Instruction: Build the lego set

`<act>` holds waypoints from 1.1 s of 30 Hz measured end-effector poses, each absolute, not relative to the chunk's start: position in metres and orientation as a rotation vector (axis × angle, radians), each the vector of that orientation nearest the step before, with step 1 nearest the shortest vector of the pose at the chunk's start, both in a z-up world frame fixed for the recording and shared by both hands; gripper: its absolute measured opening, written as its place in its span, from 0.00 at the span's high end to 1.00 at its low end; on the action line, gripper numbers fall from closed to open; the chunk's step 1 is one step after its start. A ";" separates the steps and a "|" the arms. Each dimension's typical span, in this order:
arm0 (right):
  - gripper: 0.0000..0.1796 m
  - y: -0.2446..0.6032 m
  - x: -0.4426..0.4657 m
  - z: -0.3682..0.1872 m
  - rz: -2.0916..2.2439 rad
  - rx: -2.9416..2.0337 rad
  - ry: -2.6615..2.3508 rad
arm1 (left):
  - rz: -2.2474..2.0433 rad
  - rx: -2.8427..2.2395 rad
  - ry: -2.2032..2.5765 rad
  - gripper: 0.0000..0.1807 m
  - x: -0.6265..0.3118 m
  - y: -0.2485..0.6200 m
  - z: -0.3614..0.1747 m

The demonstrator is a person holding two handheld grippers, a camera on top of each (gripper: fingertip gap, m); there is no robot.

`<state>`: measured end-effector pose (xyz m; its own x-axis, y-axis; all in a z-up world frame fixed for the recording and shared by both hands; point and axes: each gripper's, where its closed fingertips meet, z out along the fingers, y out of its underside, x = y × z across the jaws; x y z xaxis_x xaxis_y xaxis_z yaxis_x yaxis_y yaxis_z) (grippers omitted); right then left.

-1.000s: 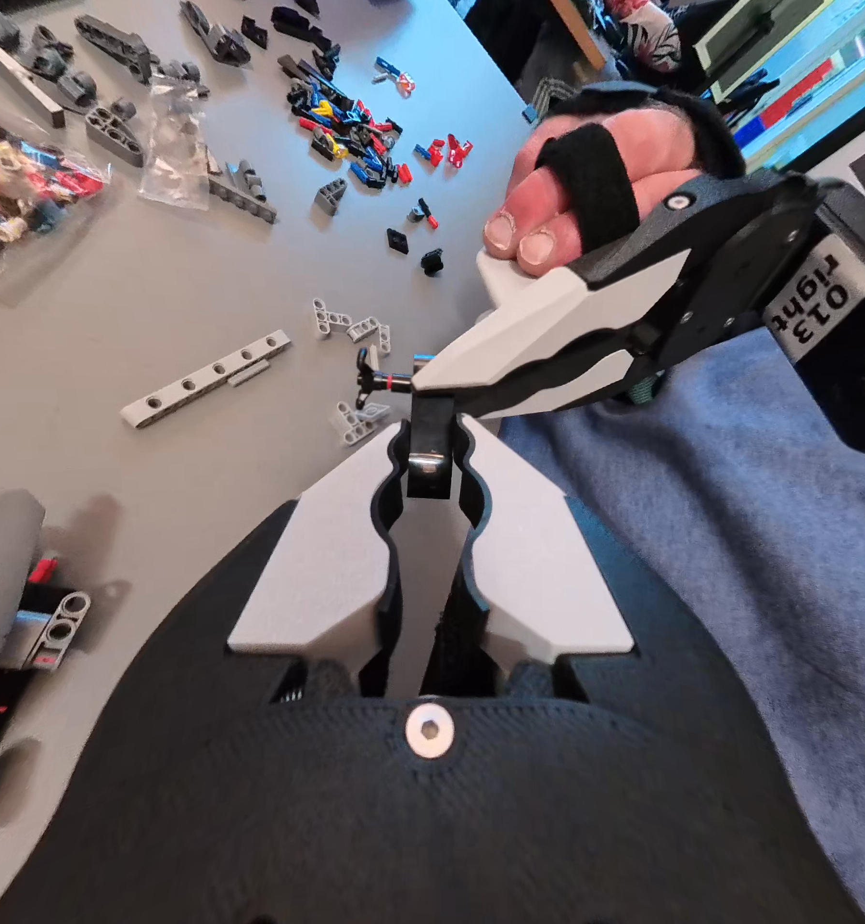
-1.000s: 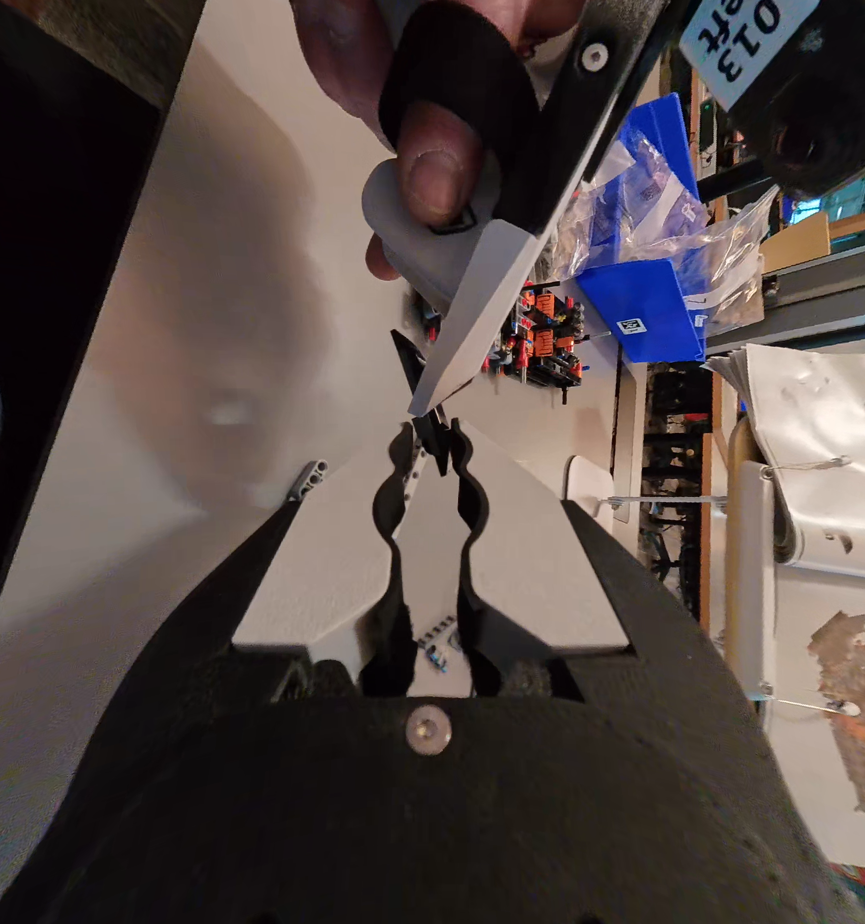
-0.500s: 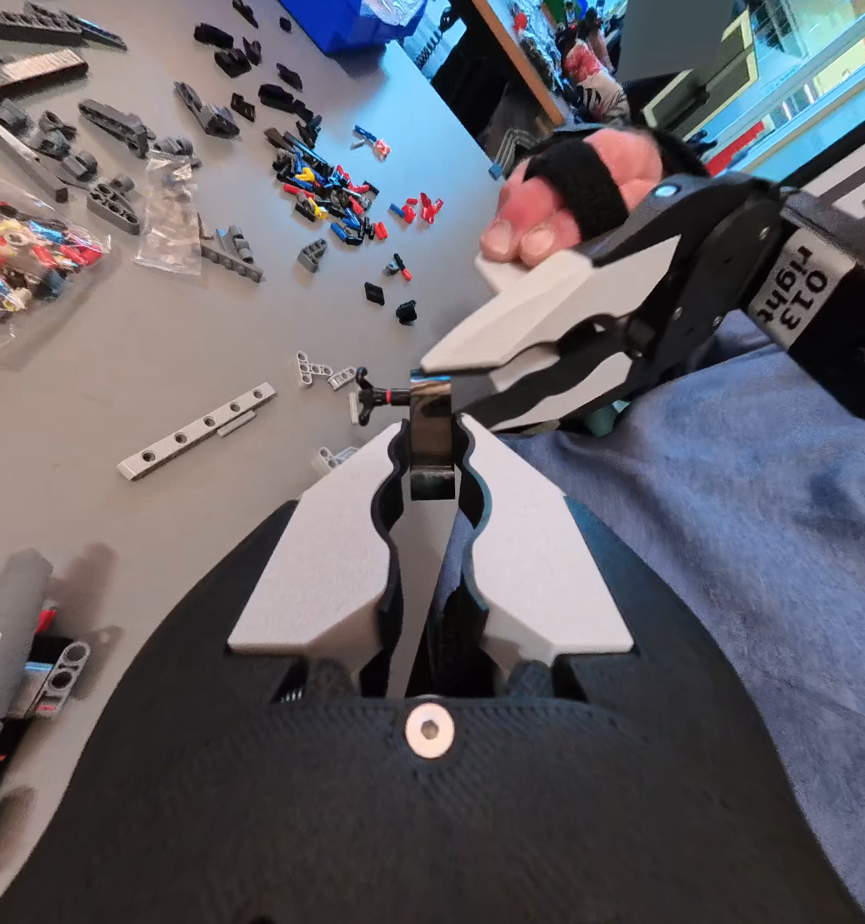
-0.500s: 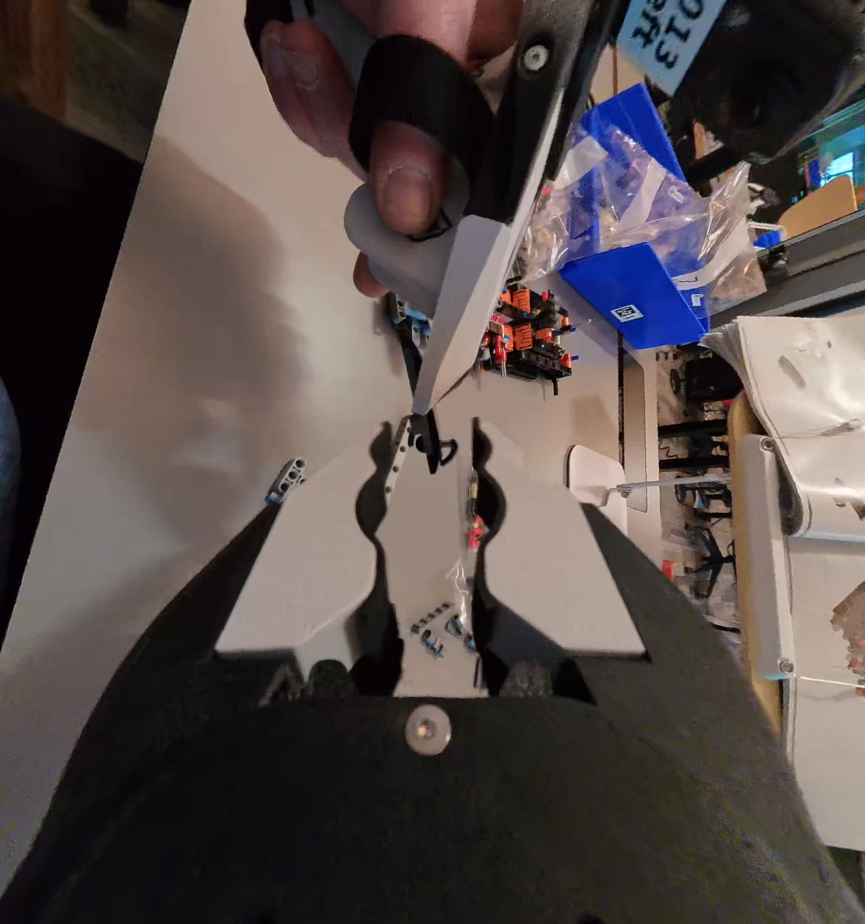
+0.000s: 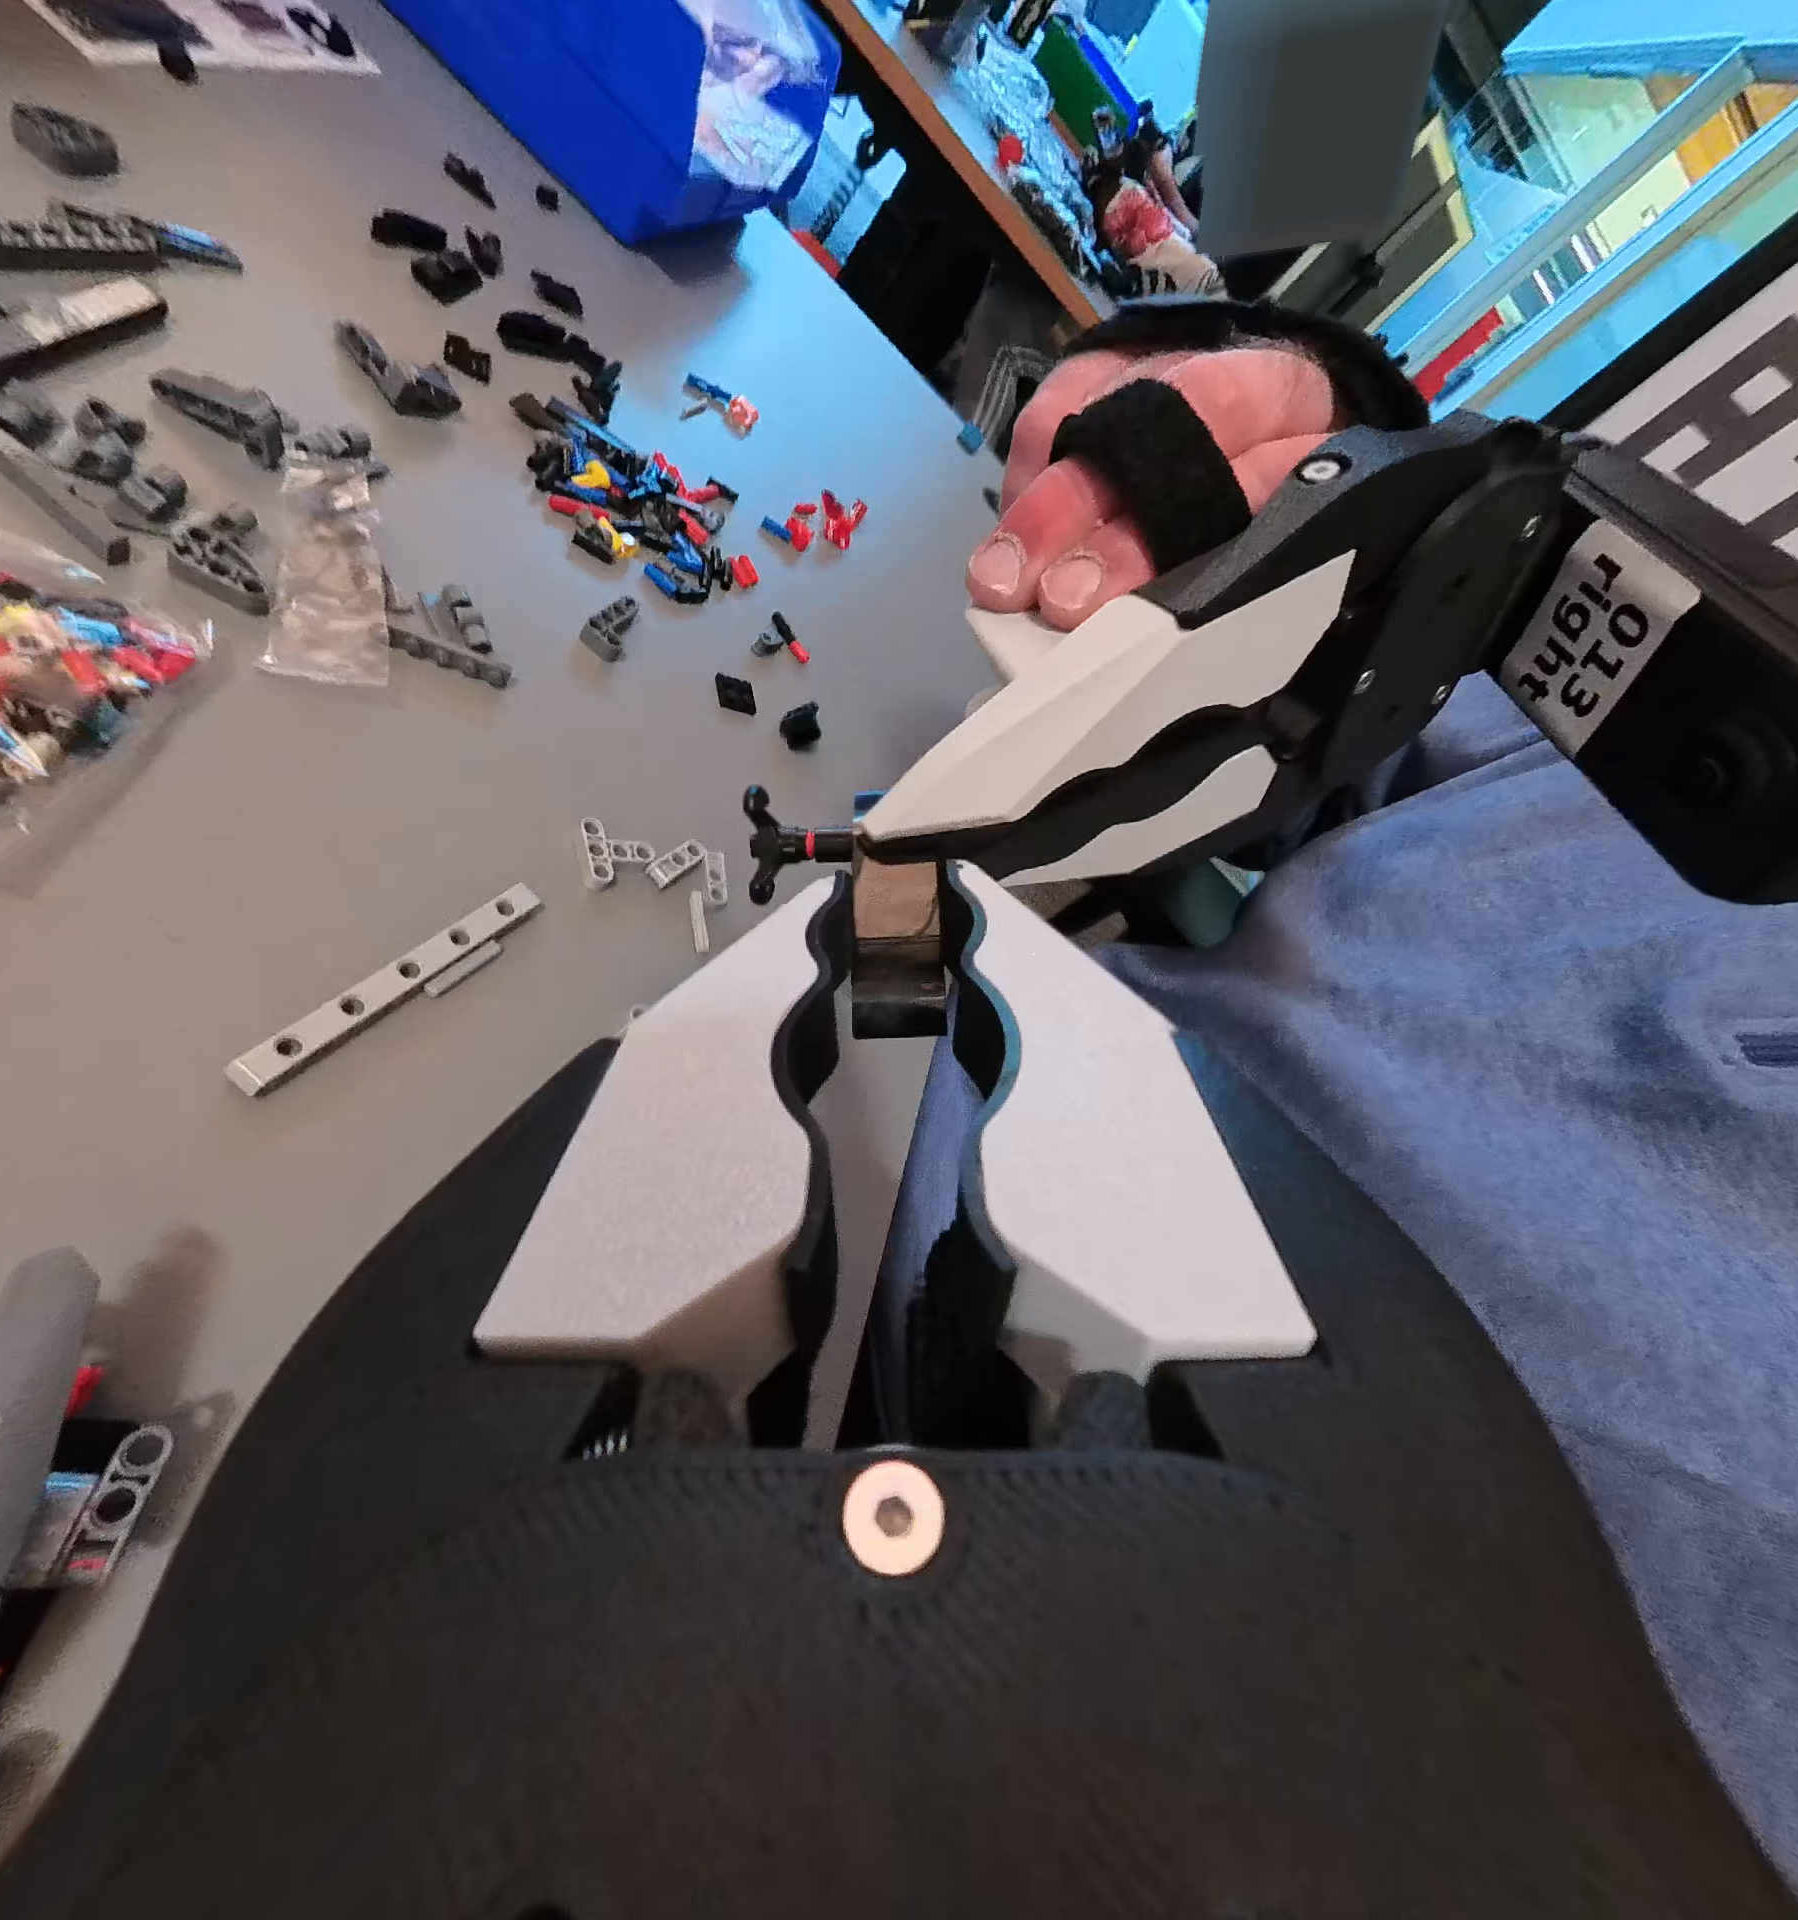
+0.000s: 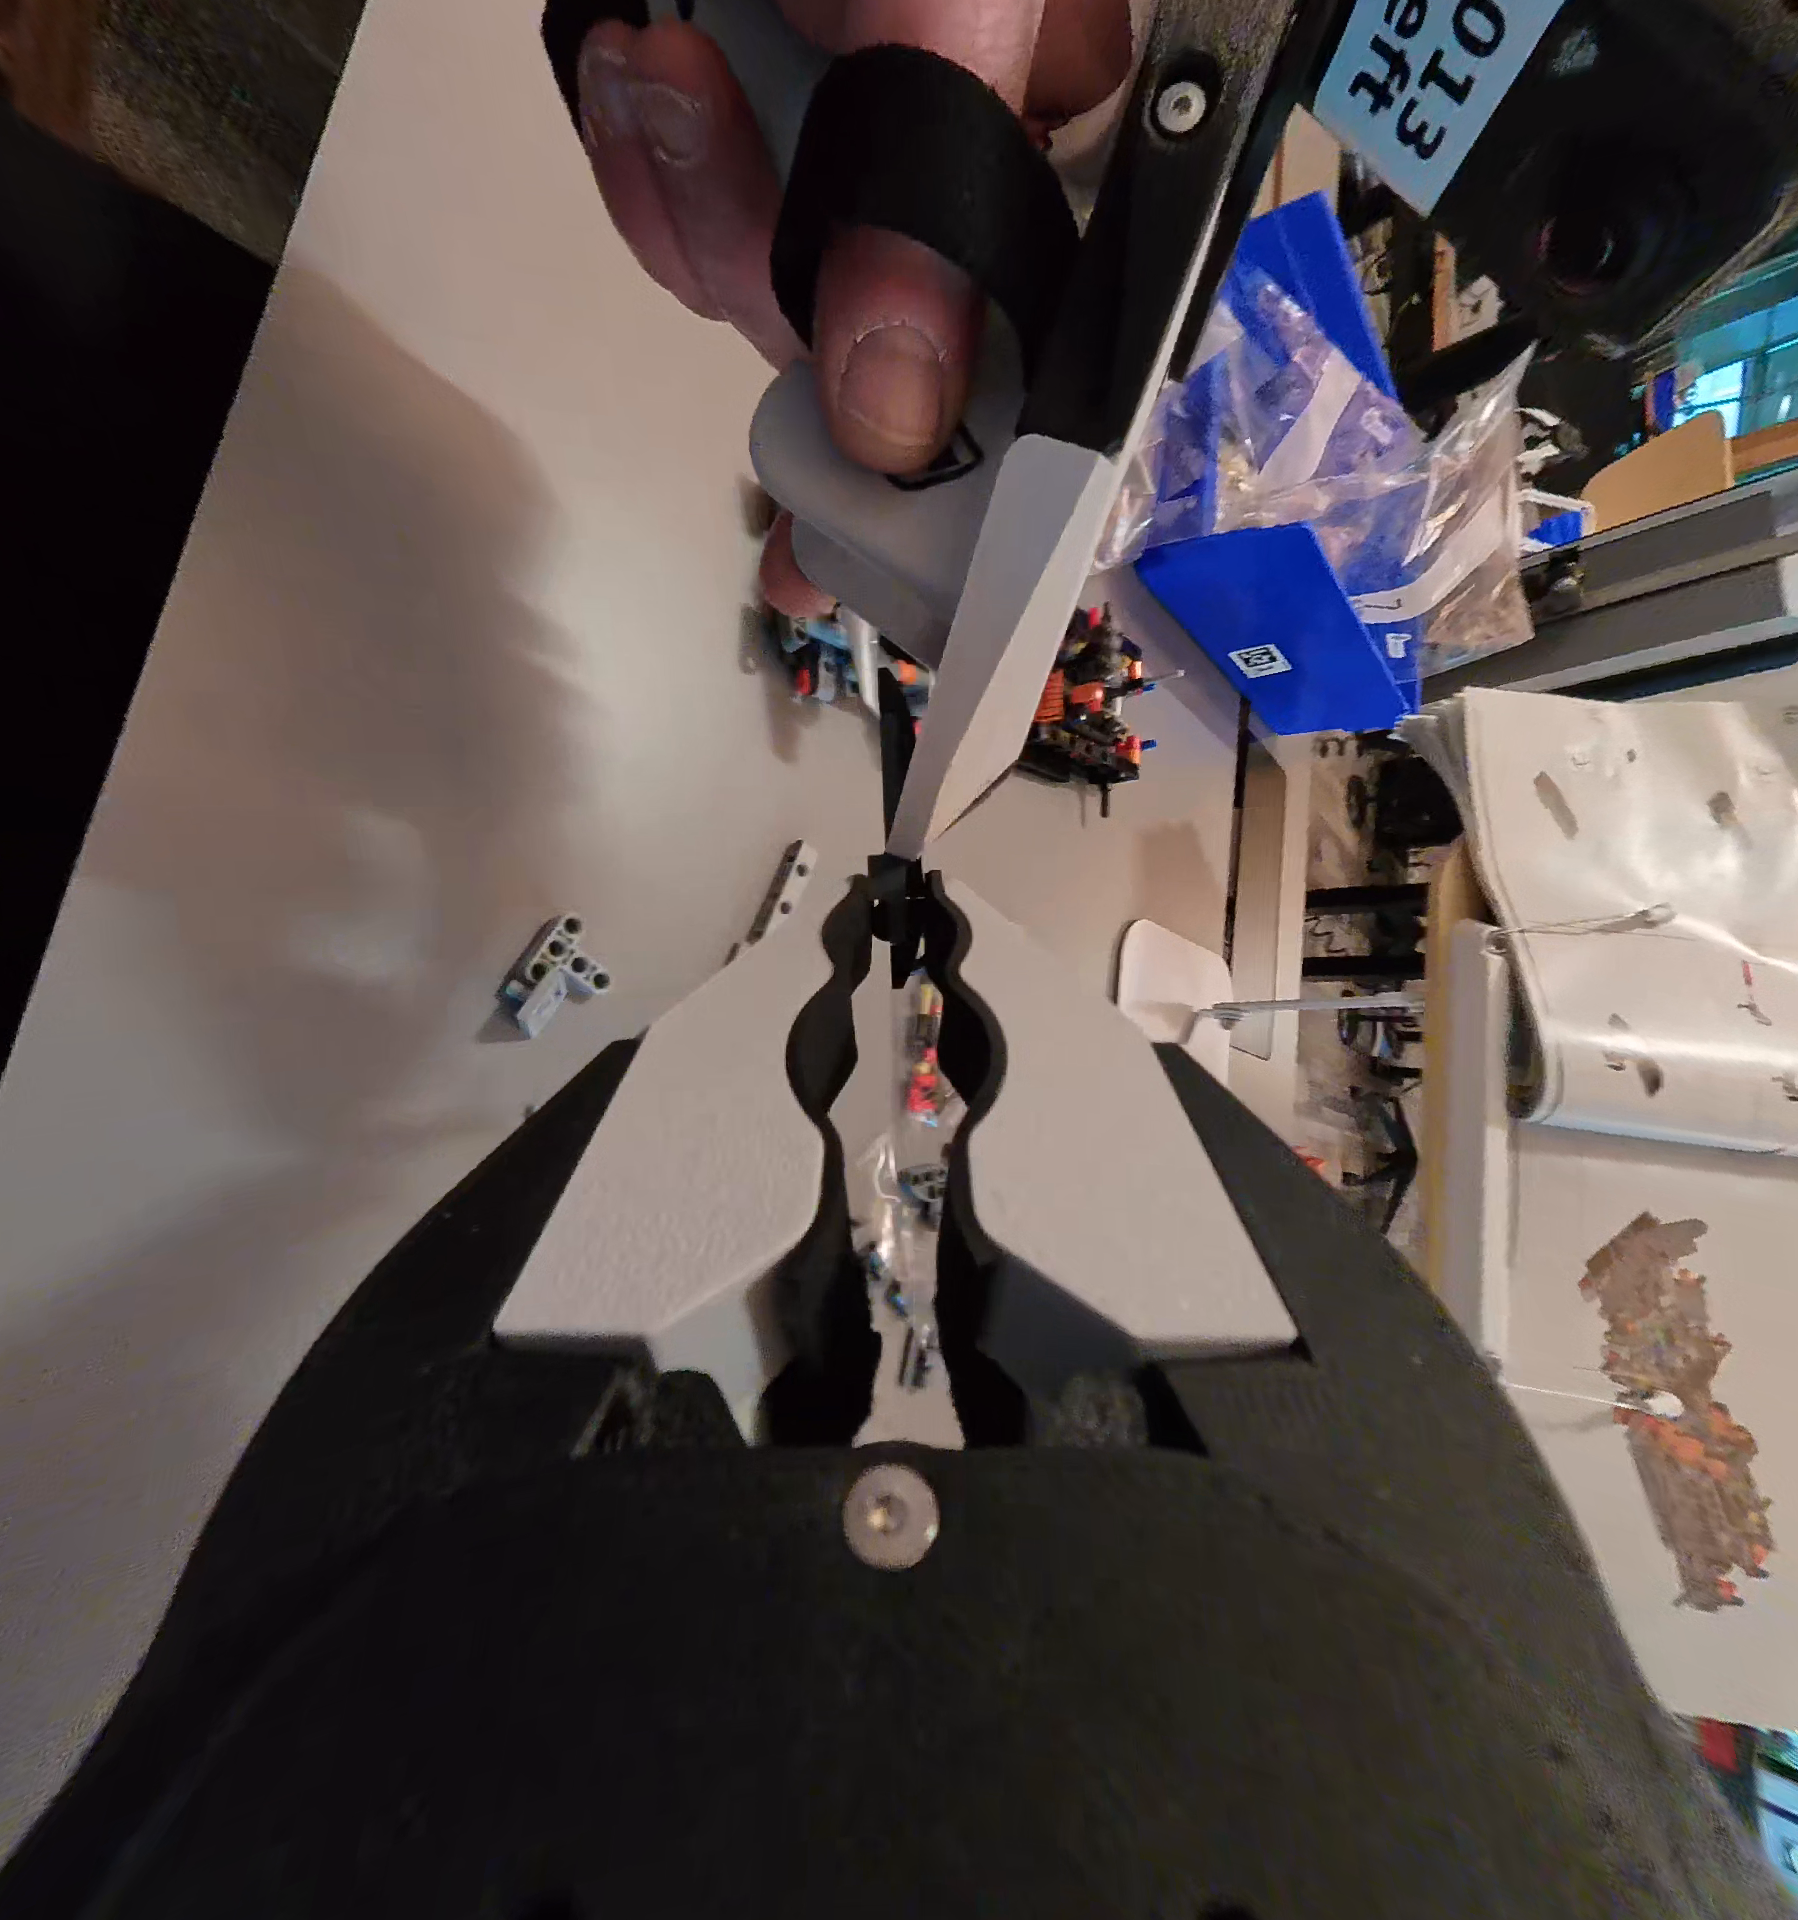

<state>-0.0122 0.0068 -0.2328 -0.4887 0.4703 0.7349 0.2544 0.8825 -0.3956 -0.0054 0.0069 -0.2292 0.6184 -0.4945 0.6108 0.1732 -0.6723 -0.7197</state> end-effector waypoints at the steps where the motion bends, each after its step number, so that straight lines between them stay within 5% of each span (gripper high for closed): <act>1: 0.97 0.008 -0.014 -0.227 0.281 -0.513 -2.091 | -1.071 -2.036 0.254 0.92 -0.007 0.008 -0.223; 20: 0.96 0.024 -0.038 -0.168 0.174 -0.392 -1.881 | -0.987 -1.797 0.299 0.92 -0.029 0.024 -0.164; 25: 0.78 0.037 -0.035 -0.153 0.205 -0.427 -1.797 | -0.818 -1.772 0.328 0.92 -0.041 0.039 -0.158; 33: 0.78 0.074 -0.028 -0.132 1.119 -1.090 -1.683 | -0.164 -1.628 0.562 0.92 -0.057 0.058 -0.133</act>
